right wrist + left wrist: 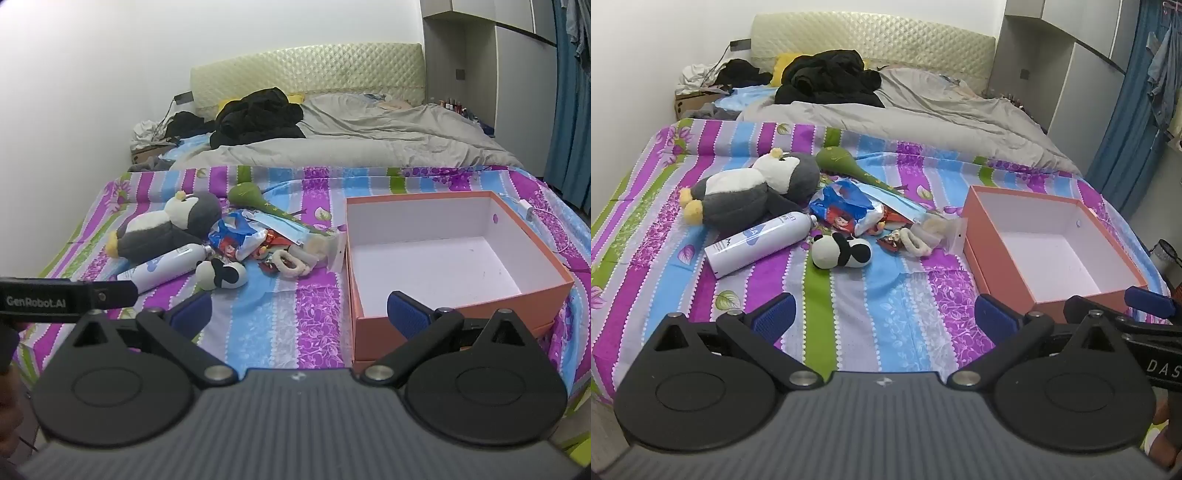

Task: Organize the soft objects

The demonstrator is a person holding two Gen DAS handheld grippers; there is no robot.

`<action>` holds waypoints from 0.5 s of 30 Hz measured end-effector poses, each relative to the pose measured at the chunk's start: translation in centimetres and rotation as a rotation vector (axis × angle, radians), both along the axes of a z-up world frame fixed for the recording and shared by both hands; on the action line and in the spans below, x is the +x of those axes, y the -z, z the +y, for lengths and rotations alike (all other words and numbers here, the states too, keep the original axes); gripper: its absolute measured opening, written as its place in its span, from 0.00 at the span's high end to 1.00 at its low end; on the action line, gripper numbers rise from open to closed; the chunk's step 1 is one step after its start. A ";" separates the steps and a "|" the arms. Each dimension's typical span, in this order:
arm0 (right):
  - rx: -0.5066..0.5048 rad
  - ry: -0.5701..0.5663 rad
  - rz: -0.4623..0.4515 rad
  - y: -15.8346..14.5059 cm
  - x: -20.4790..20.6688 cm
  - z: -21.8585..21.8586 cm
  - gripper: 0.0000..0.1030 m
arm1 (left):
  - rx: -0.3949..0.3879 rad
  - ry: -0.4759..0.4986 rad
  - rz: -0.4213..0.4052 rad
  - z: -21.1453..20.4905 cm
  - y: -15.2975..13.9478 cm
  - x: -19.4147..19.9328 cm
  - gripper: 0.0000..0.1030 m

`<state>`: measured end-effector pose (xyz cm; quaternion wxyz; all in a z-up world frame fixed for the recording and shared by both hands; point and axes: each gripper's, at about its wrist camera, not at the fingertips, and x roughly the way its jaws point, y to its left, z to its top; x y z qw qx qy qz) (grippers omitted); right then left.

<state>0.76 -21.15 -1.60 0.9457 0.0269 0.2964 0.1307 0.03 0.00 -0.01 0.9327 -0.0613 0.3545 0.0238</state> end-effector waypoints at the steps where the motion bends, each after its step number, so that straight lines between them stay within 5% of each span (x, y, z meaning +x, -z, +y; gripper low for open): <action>1: -0.001 0.000 0.001 0.0 0.0 0.0 0.00 | -0.001 0.000 -0.002 0.0 0.0 0.0 0.00; 15: -0.008 0.005 0.004 0.0 -0.1 -0.2 0.00 | -0.005 0.004 -0.003 -0.1 0.1 0.0 0.00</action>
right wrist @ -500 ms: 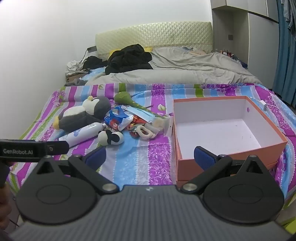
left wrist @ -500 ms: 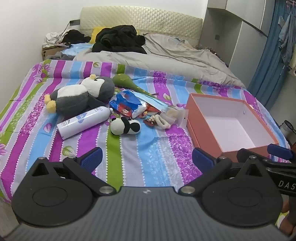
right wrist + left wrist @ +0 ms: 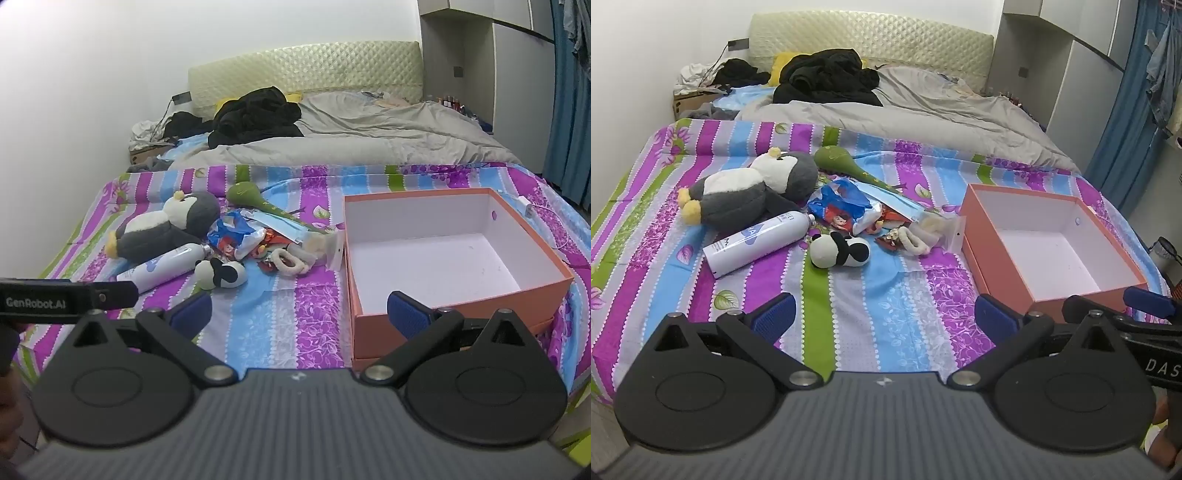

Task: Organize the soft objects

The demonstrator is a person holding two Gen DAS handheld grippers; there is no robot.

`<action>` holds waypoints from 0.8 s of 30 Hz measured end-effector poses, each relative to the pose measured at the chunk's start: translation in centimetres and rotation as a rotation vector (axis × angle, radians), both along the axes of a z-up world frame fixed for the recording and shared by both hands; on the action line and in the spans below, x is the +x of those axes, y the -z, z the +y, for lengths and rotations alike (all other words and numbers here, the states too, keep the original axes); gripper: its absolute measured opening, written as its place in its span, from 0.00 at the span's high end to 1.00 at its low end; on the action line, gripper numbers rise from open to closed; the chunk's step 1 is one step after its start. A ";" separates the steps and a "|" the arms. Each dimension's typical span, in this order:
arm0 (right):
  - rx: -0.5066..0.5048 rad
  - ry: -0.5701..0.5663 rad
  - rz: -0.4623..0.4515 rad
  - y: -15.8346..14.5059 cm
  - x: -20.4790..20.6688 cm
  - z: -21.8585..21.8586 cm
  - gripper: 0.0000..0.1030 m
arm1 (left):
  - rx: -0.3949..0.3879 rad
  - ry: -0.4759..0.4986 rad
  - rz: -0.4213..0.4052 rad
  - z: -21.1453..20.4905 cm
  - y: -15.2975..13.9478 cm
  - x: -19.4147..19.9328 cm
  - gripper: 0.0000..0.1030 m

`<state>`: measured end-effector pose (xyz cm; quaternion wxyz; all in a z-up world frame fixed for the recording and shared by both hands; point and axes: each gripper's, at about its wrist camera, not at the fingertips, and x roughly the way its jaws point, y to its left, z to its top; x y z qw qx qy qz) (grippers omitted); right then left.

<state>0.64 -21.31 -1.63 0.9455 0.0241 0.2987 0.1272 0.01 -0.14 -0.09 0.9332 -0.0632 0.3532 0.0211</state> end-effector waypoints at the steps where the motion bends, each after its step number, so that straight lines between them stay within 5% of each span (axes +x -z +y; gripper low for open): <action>1: -0.001 0.000 -0.001 0.0 0.0 0.0 0.00 | -0.004 -0.002 0.000 0.1 -0.1 0.0 0.00; 24: -0.006 0.006 0.003 -0.1 -0.1 -0.1 0.00 | -0.007 0.009 0.000 -0.2 -0.4 0.2 0.00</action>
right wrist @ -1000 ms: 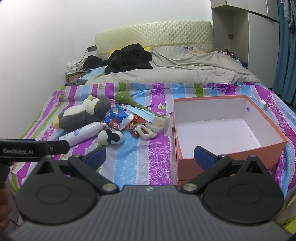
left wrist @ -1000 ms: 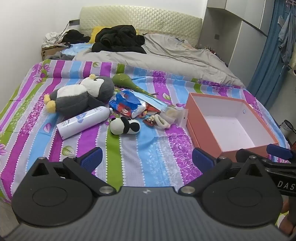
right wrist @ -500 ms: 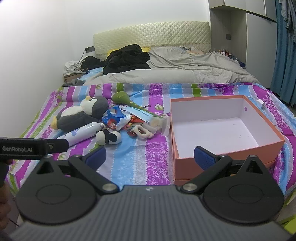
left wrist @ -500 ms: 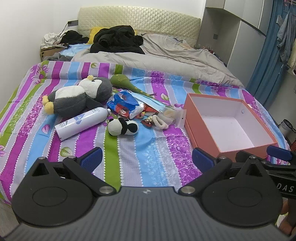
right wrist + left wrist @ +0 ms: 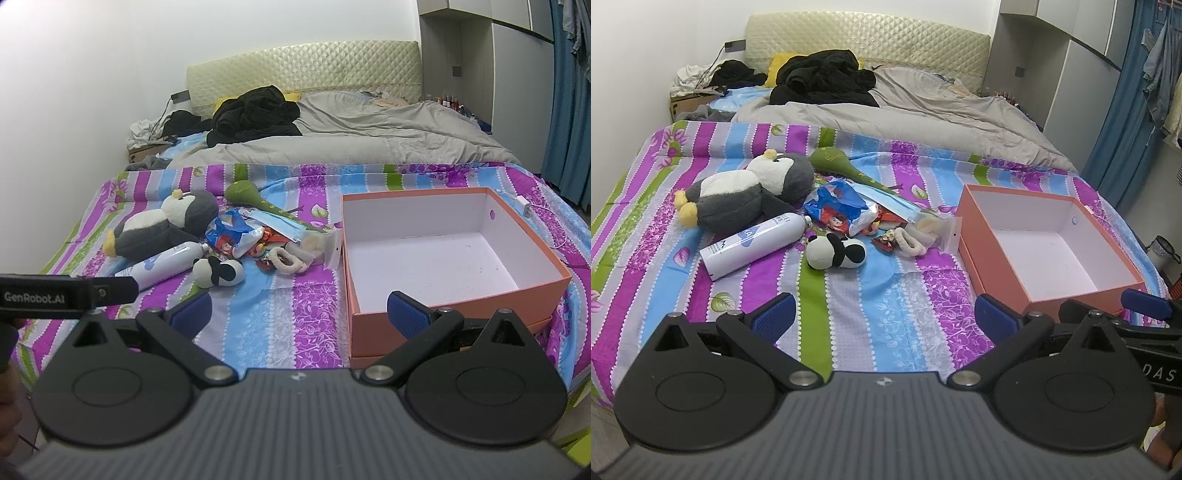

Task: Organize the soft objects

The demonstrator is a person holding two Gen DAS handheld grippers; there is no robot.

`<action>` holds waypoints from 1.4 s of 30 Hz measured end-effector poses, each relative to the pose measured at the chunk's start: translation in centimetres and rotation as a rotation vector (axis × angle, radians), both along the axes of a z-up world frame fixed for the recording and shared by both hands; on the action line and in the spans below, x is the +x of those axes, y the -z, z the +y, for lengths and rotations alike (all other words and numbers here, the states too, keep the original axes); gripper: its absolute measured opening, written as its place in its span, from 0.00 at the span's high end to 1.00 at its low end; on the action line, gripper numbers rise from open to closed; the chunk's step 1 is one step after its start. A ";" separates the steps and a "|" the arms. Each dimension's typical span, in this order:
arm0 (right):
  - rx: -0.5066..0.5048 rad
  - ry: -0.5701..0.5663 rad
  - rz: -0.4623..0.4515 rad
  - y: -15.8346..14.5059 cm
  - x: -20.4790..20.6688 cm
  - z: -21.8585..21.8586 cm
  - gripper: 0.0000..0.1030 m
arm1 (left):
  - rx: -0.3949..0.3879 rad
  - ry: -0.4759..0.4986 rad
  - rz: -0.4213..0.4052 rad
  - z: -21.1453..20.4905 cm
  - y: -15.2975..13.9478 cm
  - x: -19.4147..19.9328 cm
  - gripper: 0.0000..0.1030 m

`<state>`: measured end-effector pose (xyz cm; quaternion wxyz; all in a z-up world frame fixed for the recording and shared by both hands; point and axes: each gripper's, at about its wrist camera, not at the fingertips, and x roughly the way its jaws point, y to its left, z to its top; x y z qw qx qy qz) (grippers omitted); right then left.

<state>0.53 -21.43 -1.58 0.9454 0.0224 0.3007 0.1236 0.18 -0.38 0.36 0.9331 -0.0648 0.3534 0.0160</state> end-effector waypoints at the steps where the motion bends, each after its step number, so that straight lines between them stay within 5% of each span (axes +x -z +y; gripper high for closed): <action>1: 0.001 -0.001 -0.001 0.0 0.0 -0.1 0.00 | 0.000 0.000 0.000 0.0 0.0 0.0 0.00; 42: 0.003 -0.021 0.025 0.8 0.0 0.5 0.00 | -0.004 -0.002 0.027 0.6 1.2 0.5 0.00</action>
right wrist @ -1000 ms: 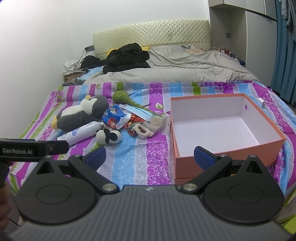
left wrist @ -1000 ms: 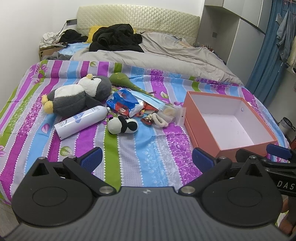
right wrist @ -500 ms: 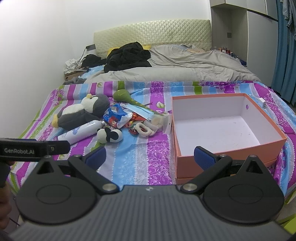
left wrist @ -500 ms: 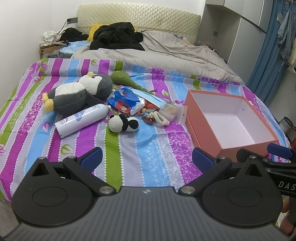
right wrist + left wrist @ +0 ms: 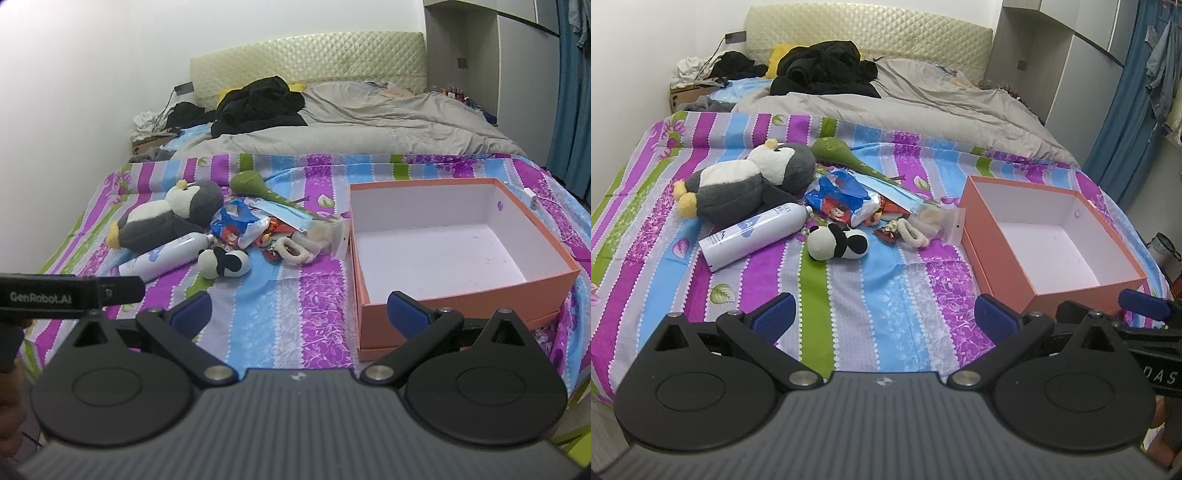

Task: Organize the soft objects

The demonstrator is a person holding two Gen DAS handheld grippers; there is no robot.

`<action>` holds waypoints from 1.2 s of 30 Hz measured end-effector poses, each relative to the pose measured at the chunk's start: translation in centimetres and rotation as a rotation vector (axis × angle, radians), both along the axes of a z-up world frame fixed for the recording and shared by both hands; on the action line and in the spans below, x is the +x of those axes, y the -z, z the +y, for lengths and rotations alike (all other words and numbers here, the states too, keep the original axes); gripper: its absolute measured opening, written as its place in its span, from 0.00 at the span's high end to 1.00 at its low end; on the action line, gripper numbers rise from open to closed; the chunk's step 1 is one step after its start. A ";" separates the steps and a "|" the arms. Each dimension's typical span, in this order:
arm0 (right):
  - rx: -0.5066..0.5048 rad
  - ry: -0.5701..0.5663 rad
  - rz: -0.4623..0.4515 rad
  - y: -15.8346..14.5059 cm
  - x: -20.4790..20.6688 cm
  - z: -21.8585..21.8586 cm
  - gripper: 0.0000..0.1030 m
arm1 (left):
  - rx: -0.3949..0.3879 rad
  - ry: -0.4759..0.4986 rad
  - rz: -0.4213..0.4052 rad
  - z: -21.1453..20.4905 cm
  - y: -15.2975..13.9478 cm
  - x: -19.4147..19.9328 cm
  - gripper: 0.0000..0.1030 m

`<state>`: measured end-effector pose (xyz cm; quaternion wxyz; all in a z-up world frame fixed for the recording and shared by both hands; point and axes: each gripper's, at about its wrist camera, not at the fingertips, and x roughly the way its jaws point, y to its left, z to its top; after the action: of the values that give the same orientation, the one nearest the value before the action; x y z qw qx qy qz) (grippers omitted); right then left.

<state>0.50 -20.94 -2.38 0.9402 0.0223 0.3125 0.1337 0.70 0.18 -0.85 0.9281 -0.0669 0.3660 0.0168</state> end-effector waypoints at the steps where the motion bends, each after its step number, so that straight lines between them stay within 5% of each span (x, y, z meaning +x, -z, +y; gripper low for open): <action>1: -0.002 0.000 0.000 0.0 0.1 0.0 0.00 | 0.000 -0.002 -0.001 0.1 0.0 0.0 0.00; 36: 0.007 0.023 0.070 1.5 2.2 -0.7 0.00 | -0.055 -0.044 0.038 3.0 1.4 1.8 0.00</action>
<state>2.68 -21.60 -3.86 0.9301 0.0339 0.3444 0.1229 2.49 3.21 -2.24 0.9181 -0.0999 0.3824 0.0286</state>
